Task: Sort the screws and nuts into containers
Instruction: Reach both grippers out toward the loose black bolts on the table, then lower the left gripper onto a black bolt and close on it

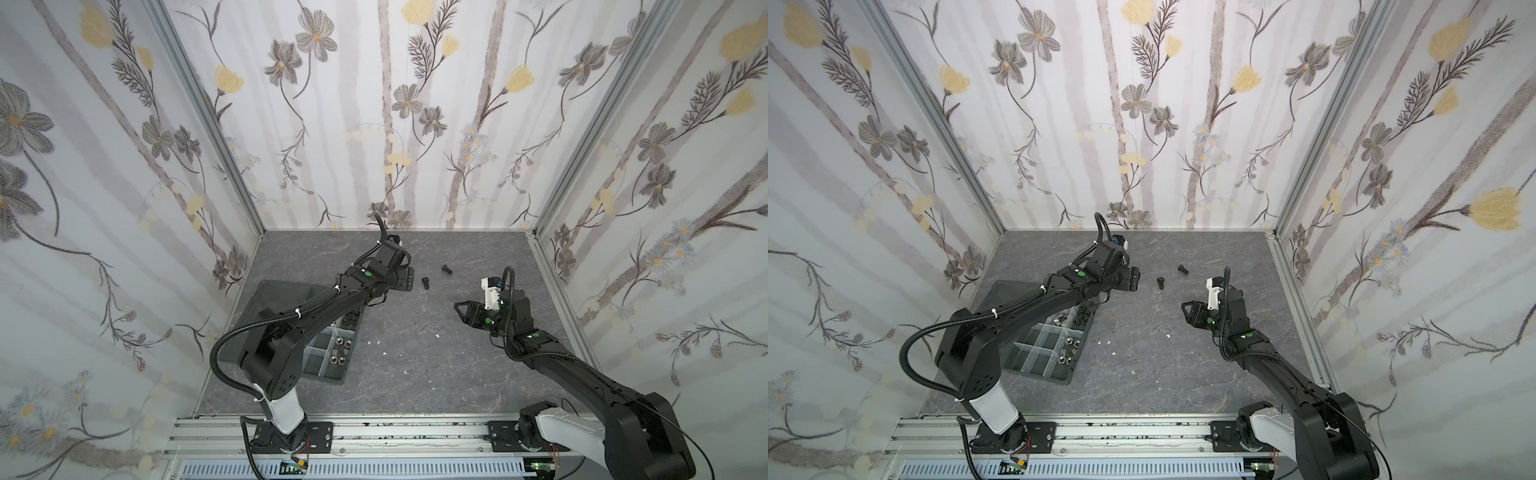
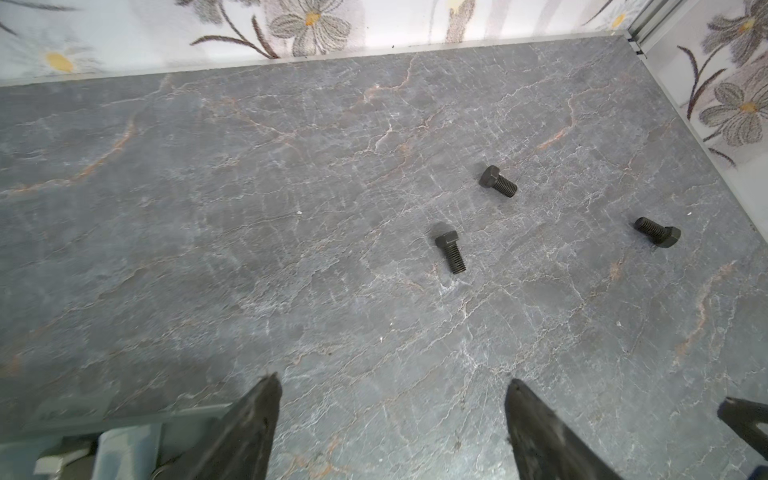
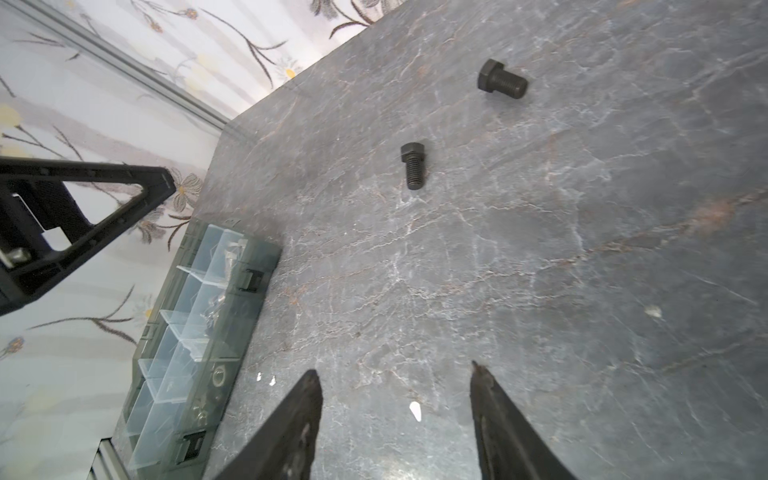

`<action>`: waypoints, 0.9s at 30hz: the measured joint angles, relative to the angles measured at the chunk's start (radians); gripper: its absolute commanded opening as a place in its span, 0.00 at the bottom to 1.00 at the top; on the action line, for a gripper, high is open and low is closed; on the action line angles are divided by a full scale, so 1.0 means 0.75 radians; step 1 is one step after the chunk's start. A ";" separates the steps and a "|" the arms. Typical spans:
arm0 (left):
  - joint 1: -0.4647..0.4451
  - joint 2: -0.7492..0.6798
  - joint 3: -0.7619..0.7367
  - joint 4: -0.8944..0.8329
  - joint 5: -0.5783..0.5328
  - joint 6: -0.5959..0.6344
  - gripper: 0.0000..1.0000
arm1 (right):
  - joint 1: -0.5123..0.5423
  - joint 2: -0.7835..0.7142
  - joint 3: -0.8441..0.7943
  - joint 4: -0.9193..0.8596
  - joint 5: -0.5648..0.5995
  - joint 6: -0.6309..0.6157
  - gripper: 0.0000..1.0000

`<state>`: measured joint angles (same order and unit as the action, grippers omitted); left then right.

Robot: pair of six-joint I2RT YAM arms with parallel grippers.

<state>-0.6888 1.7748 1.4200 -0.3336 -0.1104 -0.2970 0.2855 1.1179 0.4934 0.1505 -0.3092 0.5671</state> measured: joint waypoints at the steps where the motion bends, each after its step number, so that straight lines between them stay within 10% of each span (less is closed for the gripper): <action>1: -0.009 0.045 0.037 -0.008 0.009 -0.004 0.83 | -0.022 -0.011 -0.016 0.005 -0.004 0.001 0.60; 27: -0.083 0.879 0.877 -0.310 0.098 -0.057 0.49 | -0.088 -0.104 -0.123 0.124 -0.034 0.062 0.62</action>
<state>-0.7509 2.4340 2.0781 -0.5663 -0.0368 -0.3401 0.2195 1.0397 0.4011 0.2432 -0.3347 0.6136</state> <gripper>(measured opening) 0.507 0.616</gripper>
